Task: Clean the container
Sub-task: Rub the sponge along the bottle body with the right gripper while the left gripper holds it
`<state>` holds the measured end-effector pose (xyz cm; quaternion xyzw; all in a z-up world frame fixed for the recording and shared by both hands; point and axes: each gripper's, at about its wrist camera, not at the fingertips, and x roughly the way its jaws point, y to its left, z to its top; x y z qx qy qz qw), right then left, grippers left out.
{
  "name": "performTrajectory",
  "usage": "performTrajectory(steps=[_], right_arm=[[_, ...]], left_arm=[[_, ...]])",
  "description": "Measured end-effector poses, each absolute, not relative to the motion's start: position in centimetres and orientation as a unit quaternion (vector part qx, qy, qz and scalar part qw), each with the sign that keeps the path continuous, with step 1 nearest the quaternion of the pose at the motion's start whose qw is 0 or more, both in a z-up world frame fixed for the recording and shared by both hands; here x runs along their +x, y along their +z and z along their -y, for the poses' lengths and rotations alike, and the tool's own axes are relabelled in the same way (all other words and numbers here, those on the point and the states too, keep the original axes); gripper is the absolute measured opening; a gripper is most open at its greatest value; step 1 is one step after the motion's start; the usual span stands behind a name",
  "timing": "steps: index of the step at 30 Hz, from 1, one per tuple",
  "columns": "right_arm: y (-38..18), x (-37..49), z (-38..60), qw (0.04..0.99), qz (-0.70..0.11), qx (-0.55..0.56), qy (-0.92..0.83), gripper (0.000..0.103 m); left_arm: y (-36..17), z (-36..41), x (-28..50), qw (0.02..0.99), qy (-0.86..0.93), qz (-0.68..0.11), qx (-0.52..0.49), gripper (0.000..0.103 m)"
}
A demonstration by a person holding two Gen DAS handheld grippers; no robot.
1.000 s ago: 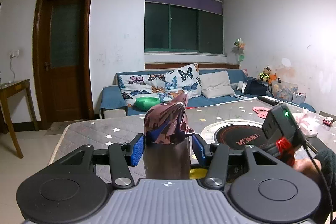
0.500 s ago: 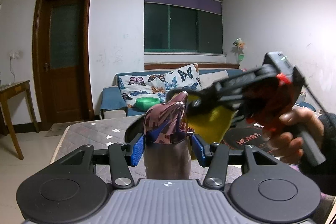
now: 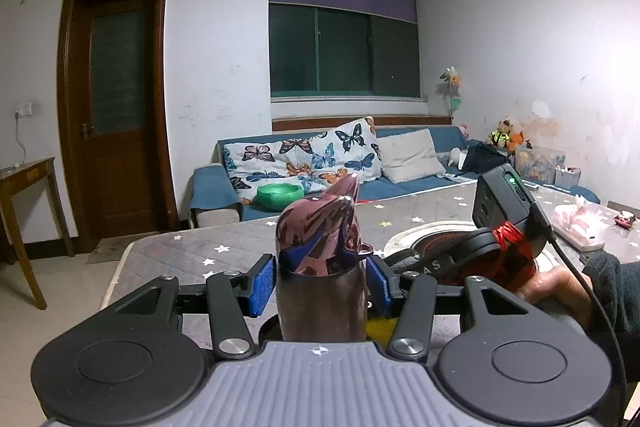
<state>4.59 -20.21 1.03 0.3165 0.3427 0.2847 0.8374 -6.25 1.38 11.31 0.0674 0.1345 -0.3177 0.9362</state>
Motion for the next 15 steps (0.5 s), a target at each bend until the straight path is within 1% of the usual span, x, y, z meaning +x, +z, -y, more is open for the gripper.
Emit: performTrajectory(steps=[15], right_arm=[[2.3,-0.1,18.3,0.846,-0.35,0.255,0.312,0.018]], left_arm=[[11.7,-1.9,-6.8,0.938,-0.313,-0.131,0.072,0.053]])
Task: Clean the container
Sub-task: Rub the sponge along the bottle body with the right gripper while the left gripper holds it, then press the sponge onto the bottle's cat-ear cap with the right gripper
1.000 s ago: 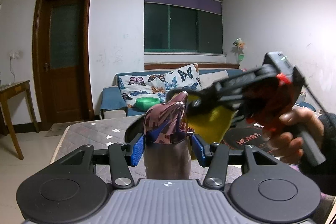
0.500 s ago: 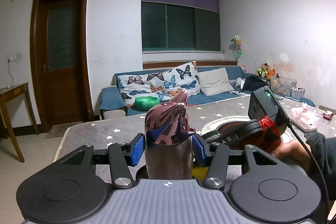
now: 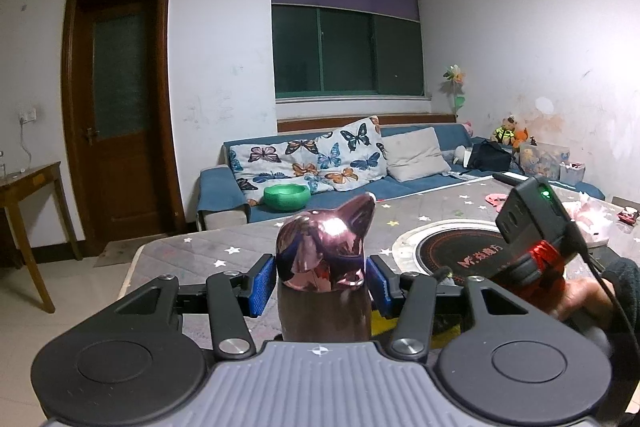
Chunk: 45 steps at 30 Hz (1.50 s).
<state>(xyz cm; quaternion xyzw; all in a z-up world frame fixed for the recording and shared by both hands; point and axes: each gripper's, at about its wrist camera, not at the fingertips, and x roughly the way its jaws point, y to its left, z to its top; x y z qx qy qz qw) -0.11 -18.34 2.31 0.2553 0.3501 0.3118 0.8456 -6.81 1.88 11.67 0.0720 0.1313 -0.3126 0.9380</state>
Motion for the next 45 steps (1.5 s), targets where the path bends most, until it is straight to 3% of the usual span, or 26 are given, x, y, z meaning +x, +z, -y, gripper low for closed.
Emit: performTrajectory(steps=[7,20,35,45], right_arm=[[3.4,-1.8,19.0,0.84,-0.337,0.26,0.337,0.018],[9.5,0.1,20.4,0.823,-0.236,0.353,0.377,0.018],[0.6,3.9,19.2,0.809,-0.338,0.373,0.304,0.018],[1.0,3.1,19.4,0.822,-0.343,0.34,0.303,0.018]], left_arm=[[11.6,-2.2,-6.7,0.94,-0.31,-0.13,0.064,0.053],[11.4,-2.0,-6.8,0.939,-0.311,-0.128,0.066,0.053],[11.3,-2.1,-6.7,0.94,-0.31,-0.127,0.06,0.054],[11.3,-1.8,-6.8,0.941,-0.307,-0.126,0.067,0.054]])
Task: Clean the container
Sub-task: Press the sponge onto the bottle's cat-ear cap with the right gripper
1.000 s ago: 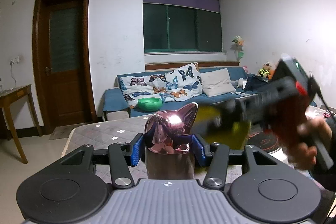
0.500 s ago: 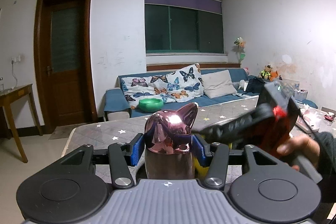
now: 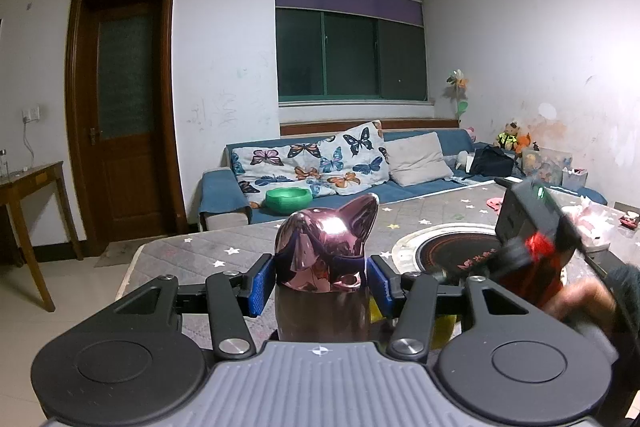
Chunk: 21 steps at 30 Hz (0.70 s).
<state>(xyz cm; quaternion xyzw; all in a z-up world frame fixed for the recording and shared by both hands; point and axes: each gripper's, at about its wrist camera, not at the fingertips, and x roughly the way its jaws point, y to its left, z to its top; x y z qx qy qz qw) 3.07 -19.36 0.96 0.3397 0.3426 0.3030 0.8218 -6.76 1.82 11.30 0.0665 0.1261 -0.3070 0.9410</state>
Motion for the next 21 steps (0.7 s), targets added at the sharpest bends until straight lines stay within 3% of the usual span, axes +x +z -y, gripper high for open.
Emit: performTrajectory(steps=[14,21], right_arm=[[11.0,2.4,18.8,0.82,-0.207,0.348,0.405,0.018],[10.0,3.0,17.8,0.819,-0.211,0.349,0.403,0.018]], left_arm=[[11.1,-1.6,-6.6,0.941,-0.307,-0.124,0.068,0.055],[11.0,-1.7,-6.7,0.941,-0.307,-0.124,0.066,0.055]])
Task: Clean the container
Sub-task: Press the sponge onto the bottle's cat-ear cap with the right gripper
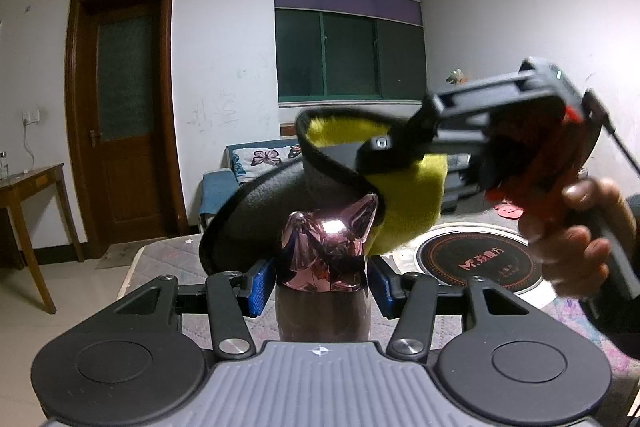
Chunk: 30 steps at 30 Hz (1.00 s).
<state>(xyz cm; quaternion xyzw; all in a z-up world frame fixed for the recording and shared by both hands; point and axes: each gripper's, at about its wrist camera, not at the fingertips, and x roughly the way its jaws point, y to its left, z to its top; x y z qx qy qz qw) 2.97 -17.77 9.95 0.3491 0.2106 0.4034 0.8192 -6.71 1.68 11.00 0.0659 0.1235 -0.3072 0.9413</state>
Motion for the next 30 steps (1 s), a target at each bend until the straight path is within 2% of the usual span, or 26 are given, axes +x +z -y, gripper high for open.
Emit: performTrajectory(steps=[9,21,30], right_arm=[[6.1,4.8,18.7,0.802,-0.246,0.407,0.362,0.018],[-0.6,6.8,18.4,0.787,-0.343,0.41,0.308,0.018],[-0.6,5.4,18.6,0.795,-0.367,0.369,0.31,0.018]], left_arm=[[10.9,-1.7,-6.9,0.942,-0.307,-0.122,0.066,0.055],[11.1,-1.8,-7.0,0.941,-0.307,-0.124,0.07,0.055],[11.3,-1.7,-7.3,0.943,-0.301,-0.126,0.064,0.055]])
